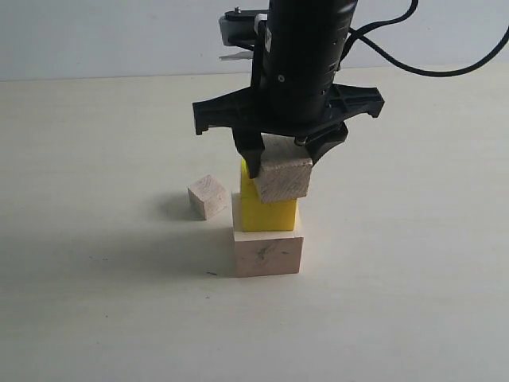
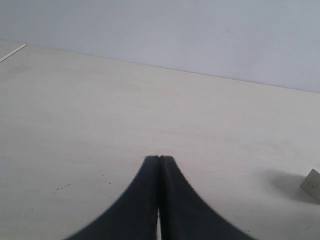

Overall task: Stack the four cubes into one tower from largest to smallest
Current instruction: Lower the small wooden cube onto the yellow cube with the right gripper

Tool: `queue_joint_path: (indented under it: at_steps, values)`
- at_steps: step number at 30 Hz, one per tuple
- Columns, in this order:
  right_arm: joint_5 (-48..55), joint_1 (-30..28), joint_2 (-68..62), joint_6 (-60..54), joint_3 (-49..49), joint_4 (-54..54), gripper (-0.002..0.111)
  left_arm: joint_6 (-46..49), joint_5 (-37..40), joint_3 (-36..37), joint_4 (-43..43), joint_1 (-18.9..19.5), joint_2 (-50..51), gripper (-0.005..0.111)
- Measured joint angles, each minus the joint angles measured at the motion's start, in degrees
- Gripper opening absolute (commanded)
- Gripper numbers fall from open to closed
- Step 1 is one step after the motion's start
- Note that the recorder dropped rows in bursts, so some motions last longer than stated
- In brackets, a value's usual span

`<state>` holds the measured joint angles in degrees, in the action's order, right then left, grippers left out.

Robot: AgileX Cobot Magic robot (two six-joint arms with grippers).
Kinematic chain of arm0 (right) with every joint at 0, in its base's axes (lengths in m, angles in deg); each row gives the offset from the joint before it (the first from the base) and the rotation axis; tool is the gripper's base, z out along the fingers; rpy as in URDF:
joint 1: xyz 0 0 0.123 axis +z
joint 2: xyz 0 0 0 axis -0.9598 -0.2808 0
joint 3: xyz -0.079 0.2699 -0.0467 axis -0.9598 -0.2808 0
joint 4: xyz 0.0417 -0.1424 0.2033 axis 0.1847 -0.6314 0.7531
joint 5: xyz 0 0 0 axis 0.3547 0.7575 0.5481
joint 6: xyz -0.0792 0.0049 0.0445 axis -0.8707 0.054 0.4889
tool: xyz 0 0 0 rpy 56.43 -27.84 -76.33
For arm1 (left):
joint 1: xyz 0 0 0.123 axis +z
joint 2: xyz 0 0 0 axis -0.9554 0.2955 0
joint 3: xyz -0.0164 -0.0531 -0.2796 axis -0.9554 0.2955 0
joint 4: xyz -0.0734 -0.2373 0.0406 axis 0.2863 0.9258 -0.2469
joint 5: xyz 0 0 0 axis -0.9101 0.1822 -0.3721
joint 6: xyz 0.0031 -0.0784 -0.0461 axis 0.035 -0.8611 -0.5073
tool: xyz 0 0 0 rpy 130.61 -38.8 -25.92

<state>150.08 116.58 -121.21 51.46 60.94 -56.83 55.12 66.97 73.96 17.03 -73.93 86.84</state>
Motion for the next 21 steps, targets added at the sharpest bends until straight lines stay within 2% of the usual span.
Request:
queue_joint_path:
  at_steps: [11,21]
  values:
    - [0.11,0.00,0.00,0.00,4.30,0.72,0.000,0.00,0.00,0.00,0.00,0.00,0.00,0.000]
    - [0.11,0.00,-1.81,1.09,4.42,0.72,0.000,0.00,0.00,0.00,0.00,0.00,0.00,0.000]
